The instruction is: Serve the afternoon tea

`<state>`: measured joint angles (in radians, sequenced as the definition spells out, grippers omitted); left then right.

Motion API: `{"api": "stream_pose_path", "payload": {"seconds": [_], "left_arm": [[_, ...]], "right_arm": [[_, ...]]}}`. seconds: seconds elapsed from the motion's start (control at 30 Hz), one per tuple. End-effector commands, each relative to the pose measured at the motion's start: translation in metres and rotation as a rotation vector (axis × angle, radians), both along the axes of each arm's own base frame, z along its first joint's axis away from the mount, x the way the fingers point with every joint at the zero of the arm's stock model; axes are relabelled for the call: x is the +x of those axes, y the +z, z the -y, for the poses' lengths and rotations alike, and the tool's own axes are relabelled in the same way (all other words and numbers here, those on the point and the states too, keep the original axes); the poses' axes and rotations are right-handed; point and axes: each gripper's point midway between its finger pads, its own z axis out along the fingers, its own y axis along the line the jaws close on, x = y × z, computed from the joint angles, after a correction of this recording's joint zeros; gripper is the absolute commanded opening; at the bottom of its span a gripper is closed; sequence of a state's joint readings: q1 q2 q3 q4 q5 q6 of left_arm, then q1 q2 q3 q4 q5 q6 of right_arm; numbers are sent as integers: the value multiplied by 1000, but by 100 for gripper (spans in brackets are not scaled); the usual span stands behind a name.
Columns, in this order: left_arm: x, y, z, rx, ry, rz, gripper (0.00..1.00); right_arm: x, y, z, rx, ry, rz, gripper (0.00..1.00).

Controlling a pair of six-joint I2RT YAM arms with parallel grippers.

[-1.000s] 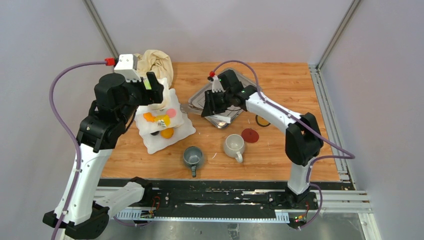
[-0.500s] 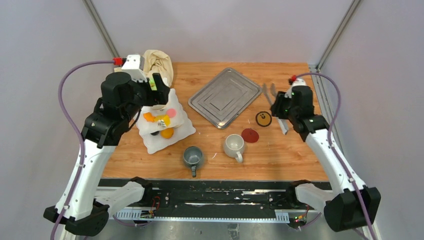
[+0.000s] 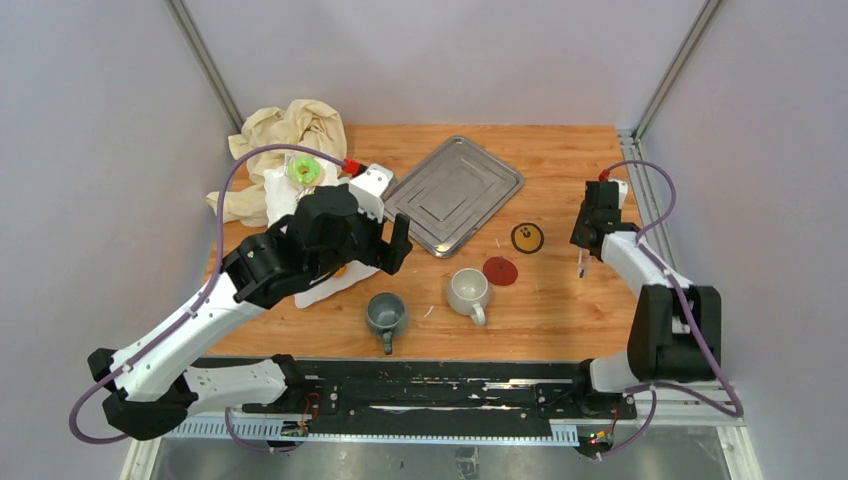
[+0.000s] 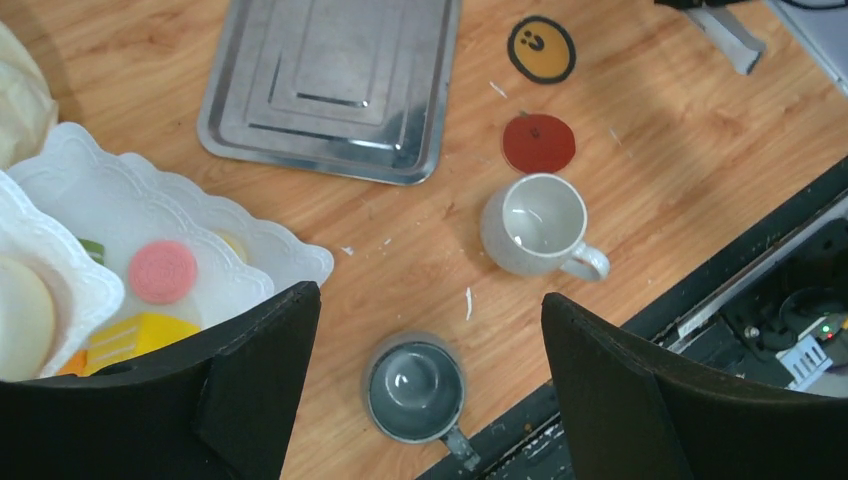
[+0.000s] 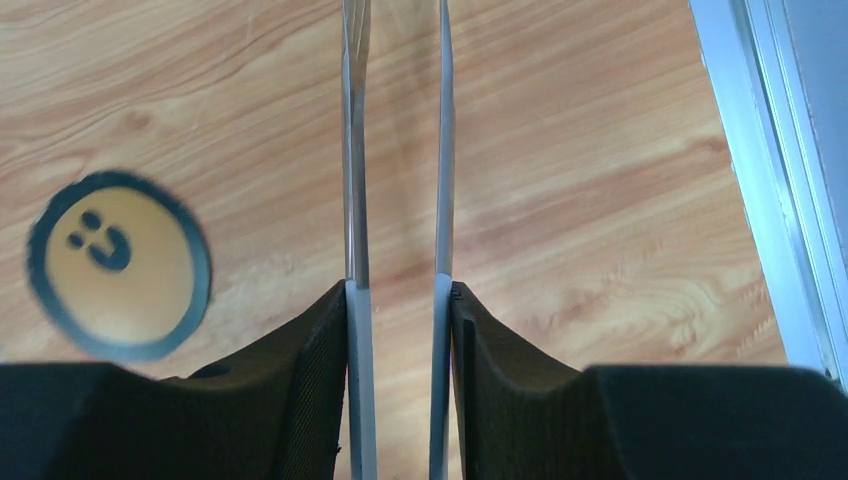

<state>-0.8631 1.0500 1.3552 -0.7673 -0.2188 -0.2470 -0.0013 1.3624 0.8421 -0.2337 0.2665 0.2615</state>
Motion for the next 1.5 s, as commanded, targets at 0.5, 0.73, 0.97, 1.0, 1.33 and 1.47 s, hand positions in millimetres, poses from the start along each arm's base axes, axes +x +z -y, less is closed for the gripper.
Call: {"api": "stream_pose_path", "payload": {"seconds": [0.5,0.73,0.97,1.0,1.33,1.47], "left_arm": [[11,-30,-5,72,151,-25,87],[18,-17,-7,74,178,8,87],[24,-23,10,99,147,-17,87],[24,-23,16,97,131,-22,87],[7,-50,10,118,132,-59,88],[2,-60,0,82,170,-73,88]], "right_arm": [[147,-27,37,45,64,31,67],[118,8,35,55,42,26,80],[41,73,-71,273,267,124,81],[23,69,-94,254,334,96,81],[-138,35,-194,277,675,-46,81],[-169,33,-212,278,795,-131,82]]}}
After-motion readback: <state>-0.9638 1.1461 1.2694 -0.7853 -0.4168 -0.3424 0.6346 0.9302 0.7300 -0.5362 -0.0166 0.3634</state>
